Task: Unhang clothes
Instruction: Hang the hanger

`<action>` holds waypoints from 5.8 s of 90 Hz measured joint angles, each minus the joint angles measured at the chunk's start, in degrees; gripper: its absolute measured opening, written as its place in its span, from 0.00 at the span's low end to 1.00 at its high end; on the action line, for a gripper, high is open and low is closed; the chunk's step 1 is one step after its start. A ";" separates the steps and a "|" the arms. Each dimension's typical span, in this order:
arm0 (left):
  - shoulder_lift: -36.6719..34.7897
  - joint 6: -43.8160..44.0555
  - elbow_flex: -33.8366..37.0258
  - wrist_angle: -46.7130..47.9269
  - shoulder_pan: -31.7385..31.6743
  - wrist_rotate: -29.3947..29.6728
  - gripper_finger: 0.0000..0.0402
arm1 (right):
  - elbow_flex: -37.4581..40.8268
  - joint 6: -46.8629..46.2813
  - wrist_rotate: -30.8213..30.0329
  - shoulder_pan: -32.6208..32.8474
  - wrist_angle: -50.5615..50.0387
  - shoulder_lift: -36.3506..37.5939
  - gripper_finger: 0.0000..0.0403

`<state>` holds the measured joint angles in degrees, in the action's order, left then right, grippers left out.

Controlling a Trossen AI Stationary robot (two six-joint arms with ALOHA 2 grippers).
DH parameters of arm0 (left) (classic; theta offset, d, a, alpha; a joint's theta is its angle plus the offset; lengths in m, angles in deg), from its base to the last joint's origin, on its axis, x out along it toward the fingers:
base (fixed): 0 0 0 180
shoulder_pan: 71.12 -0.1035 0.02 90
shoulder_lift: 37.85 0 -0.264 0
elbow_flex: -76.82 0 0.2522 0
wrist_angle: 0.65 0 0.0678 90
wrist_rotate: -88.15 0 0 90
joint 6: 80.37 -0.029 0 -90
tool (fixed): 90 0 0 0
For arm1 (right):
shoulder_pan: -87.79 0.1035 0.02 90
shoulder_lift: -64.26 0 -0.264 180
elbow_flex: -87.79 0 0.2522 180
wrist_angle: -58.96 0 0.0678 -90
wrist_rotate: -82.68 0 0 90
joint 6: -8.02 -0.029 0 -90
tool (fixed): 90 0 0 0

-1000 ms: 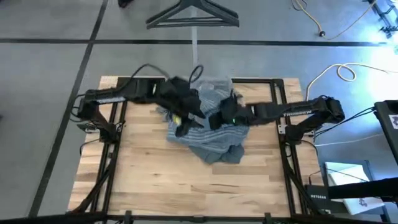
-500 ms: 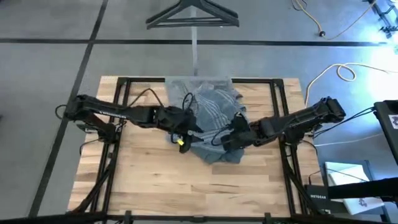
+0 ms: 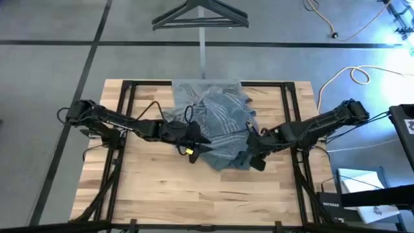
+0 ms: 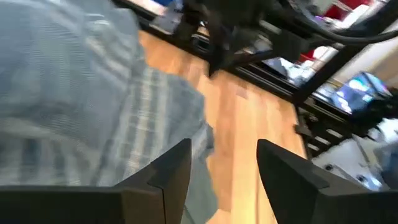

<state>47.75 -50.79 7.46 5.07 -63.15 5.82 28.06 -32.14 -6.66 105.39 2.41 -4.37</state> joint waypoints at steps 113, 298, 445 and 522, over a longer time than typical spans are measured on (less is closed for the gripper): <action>-0.96 8.02 -0.70 10.55 4.45 17.73 0.41 | 3.73 17.91 22.15 -16.89 50.02 -16.17 0.00; 5.64 2.42 -1.68 -2.27 -5.71 -1.08 0.41 | 8.50 10.28 12.07 -43.62 29.74 -8.08 0.82; -34.03 -26.88 -1.75 -9.38 -11.09 7.81 0.41 | -46.27 10.58 37.33 -29.72 32.23 -17.39 0.01; -30.97 -28.28 -1.68 3.24 -11.13 11.05 0.41 | -46.29 -10.58 -3.23 24.98 8.53 -2.72 0.01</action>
<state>16.78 -79.06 5.78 8.32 -74.28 16.87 -18.24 -42.72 -9.89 130.37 10.94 -7.09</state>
